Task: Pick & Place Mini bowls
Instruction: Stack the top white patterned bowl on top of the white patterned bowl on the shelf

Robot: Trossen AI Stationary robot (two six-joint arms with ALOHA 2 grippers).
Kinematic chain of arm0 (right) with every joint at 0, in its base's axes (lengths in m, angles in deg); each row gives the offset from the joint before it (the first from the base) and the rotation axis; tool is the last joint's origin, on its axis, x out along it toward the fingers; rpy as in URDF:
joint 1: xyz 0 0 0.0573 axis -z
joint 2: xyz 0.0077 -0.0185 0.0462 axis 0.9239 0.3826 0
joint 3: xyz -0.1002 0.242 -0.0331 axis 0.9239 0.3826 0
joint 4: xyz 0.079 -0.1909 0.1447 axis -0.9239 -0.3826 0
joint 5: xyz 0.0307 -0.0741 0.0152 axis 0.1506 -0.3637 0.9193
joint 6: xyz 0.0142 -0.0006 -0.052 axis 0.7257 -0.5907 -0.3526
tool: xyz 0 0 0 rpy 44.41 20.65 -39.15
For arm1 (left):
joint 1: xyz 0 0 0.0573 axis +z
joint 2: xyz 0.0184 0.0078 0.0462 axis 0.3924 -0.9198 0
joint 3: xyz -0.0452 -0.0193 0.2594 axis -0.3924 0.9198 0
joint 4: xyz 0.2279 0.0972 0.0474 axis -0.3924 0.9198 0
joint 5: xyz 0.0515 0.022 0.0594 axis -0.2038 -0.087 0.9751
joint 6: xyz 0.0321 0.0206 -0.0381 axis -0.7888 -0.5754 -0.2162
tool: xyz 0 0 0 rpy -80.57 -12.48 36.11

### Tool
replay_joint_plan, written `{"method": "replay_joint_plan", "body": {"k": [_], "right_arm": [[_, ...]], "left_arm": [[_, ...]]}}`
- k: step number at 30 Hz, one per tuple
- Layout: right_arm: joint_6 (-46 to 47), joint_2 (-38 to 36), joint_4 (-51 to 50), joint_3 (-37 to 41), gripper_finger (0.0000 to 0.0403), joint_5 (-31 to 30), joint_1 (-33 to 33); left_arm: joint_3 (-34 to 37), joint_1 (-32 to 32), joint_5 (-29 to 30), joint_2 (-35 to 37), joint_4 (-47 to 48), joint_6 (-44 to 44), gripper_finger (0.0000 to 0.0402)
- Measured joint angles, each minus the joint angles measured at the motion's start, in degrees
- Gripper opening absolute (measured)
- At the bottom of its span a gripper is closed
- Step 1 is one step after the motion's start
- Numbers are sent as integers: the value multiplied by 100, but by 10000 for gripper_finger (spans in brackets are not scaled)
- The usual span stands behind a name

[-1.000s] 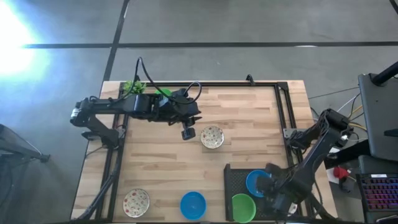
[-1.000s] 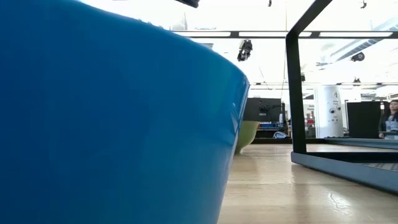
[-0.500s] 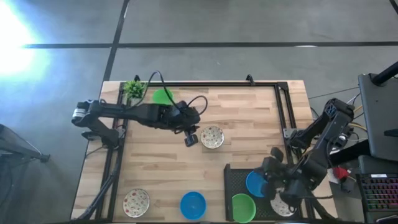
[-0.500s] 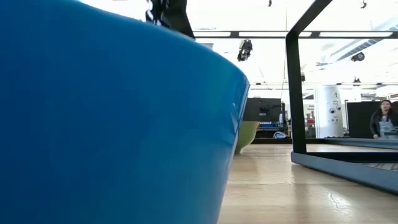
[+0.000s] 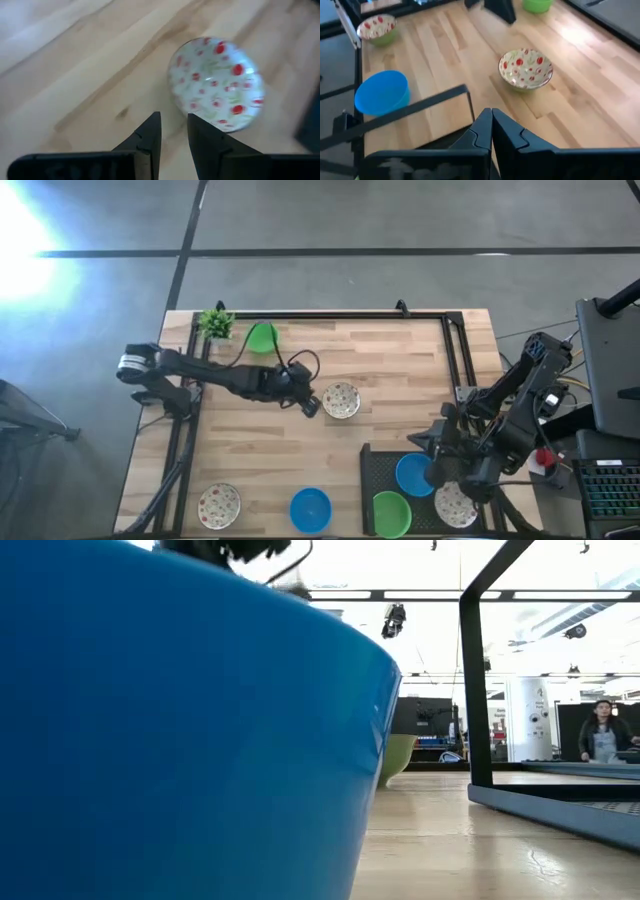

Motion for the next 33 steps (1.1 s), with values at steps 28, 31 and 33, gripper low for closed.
{"method": "replay_joint_plan", "body": {"k": [28,31,33], "right_arm": [[28,-1,16,8,8,-66,-2],[28,-1,13,8,8,-66,-2],[28,-1,8,8,8,-66,-2]], "left_arm": [[2,109,-179,-1834,-1161,10,87],[-186,110,-249,-1965,-1239,-79,87],[-281,109,-259,-2017,-1176,-175,87]]}}
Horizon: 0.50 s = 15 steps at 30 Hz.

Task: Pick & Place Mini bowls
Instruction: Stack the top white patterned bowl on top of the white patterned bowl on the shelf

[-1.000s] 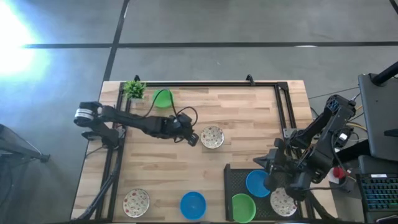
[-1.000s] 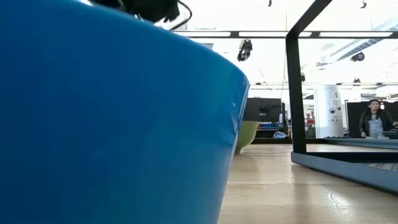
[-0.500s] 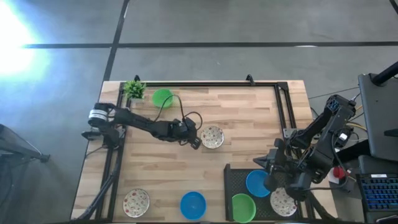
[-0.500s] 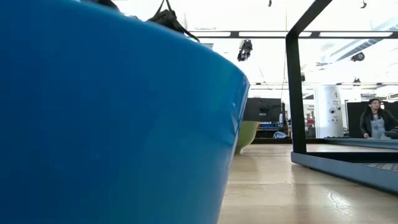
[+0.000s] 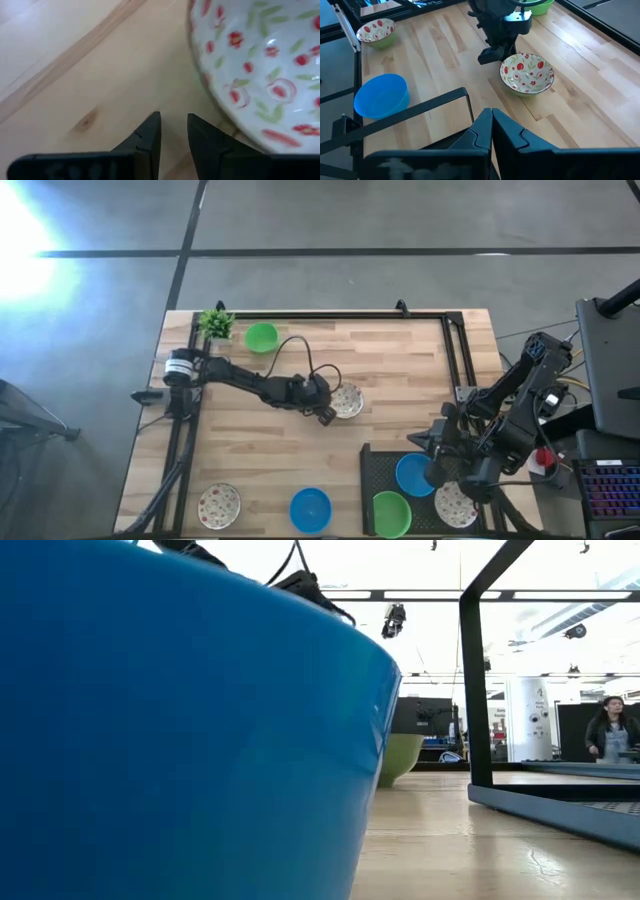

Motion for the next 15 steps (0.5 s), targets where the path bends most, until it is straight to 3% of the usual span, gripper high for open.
{"method": "replay_joint_plan", "body": {"k": [15], "right_arm": [[-2,-2,-45,17,8,-109,7]], "left_arm": [[-975,2,-70,-781,-177,-451,87]]}}
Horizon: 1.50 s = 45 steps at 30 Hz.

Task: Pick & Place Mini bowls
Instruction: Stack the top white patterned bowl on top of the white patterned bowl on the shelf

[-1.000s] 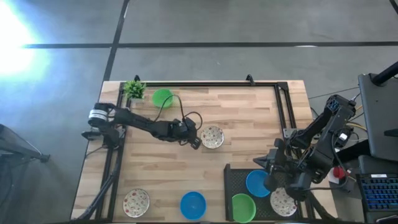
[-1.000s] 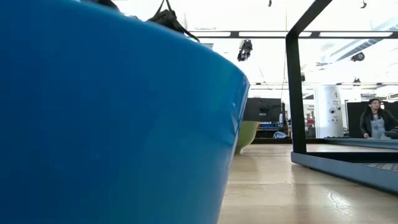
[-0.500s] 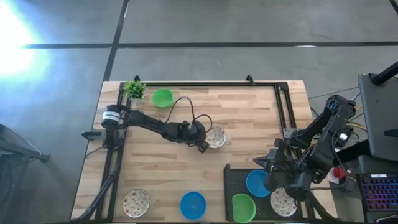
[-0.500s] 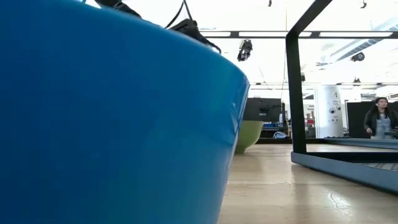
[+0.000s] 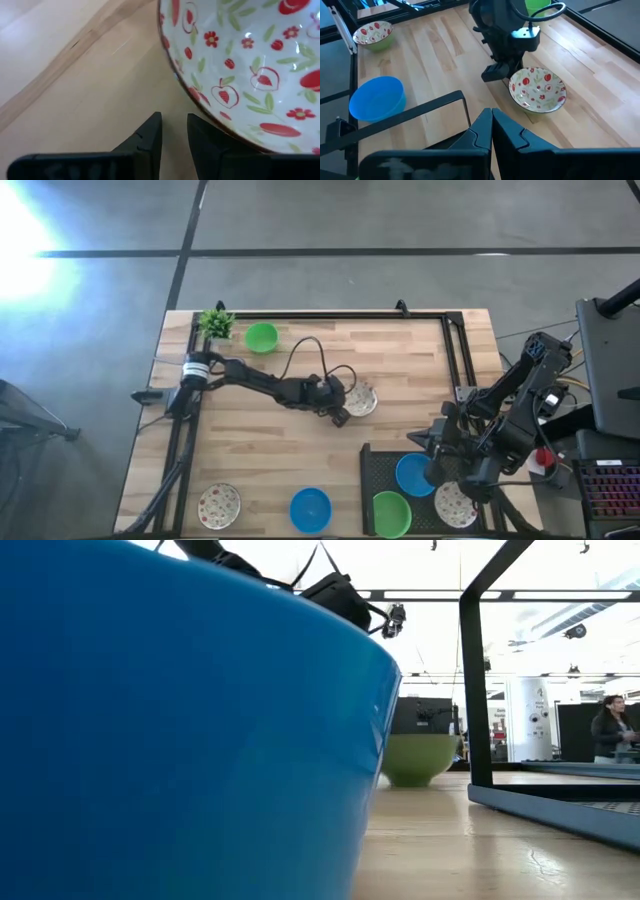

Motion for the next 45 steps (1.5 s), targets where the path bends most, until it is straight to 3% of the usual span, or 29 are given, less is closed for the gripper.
{"method": "replay_joint_plan", "body": {"k": [15,25,45], "right_arm": [[13,-4,13,20,8,2,96],[1025,-22,7,35,15,51,795],[527,-56,1,190,177,1982,3524]], "left_arm": [[-304,-7,-169,17,-40,-465,87],[-302,-71,449,777,827,-583,87],[-296,-358,922,1881,1173,-801,87]]}}
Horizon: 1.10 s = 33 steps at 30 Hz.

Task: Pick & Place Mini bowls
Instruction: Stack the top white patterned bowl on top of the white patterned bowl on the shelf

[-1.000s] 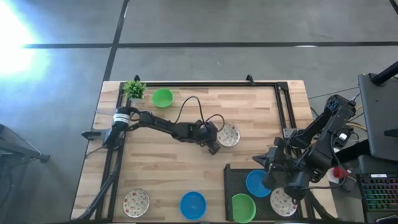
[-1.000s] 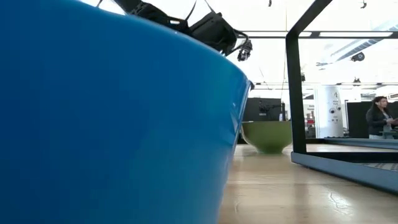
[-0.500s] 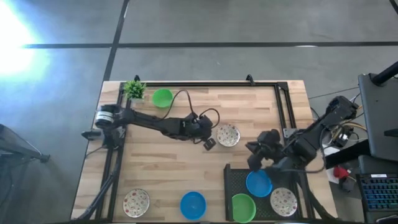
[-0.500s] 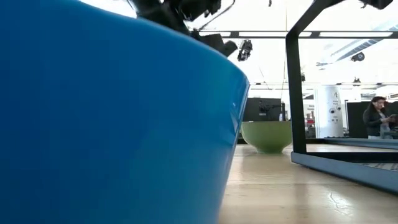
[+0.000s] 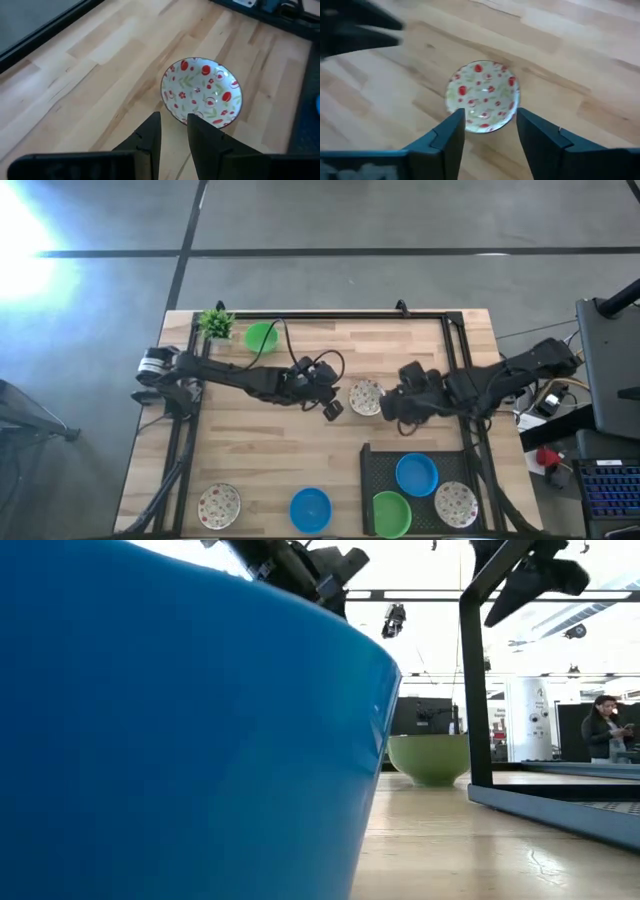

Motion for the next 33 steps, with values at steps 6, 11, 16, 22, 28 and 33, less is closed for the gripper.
{"method": "replay_joint_plan", "body": {"k": [6,11,16,22,28,33], "right_arm": [[-646,1,126,198,198,899,889],[-1328,7,788,695,201,1727,1514],[-1714,10,1621,1249,201,2124,1947],[-1795,10,1865,1660,201,2142,2313],[-1920,10,2395,2016,201,2288,2500],[-1927,70,2901,2293,201,2396,2515]], "left_arm": [[0,-145,0,210,35,0,87],[0,-257,2,389,79,0,87],[0,-320,0,524,115,0,87],[0,-317,2,610,109,-2,87],[0,-316,2,610,121,-2,87],[0,-316,2,610,128,0,87]]}}
